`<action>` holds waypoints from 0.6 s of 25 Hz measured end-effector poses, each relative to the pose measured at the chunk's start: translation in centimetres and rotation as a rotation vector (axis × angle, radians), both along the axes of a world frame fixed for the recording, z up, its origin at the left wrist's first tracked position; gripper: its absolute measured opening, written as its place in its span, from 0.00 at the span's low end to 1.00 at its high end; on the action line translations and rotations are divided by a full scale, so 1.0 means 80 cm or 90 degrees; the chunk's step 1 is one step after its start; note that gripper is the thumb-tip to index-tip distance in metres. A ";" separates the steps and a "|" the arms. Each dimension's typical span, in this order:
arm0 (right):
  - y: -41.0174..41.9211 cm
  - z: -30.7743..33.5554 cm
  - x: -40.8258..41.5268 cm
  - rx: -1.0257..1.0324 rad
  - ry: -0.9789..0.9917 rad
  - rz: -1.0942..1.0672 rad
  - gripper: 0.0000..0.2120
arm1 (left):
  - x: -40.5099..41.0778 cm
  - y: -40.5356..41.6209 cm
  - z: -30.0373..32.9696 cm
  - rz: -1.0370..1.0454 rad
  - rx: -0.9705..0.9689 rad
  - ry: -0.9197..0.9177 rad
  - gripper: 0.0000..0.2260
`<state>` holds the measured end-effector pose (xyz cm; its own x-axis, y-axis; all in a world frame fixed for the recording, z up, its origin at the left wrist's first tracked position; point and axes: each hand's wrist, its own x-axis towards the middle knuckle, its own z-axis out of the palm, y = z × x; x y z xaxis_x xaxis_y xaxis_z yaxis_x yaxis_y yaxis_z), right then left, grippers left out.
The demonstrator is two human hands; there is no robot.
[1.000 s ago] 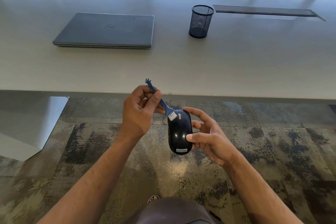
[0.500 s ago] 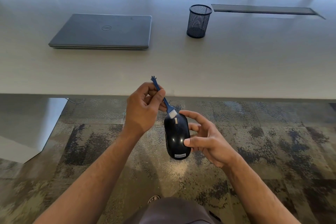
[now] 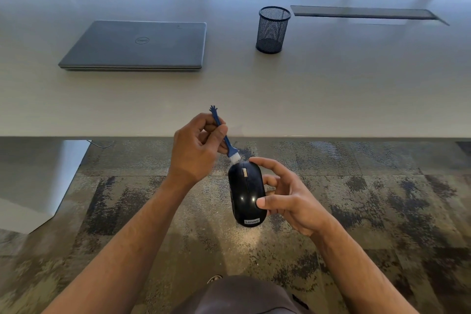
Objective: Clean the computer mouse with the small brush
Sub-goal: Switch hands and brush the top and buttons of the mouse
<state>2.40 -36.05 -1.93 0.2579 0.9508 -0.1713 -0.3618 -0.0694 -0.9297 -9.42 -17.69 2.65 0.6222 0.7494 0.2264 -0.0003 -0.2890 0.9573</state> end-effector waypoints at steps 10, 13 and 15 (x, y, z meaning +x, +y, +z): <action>0.005 -0.008 -0.001 -0.004 -0.006 -0.008 0.35 | 0.001 0.000 0.001 -0.024 -0.020 0.024 0.05; 0.003 -0.009 -0.002 -0.008 -0.007 -0.021 0.36 | -0.004 0.010 0.005 0.025 -0.015 0.024 0.06; 0.004 -0.008 -0.004 -0.016 -0.015 -0.026 0.35 | -0.003 0.005 0.012 0.008 -0.026 -0.006 0.06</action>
<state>2.11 -35.73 -2.58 0.3013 0.9348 -0.1883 -0.3423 -0.0782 -0.9363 -9.65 -17.26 3.64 0.6110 0.7657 0.2009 -0.0053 -0.2498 0.9683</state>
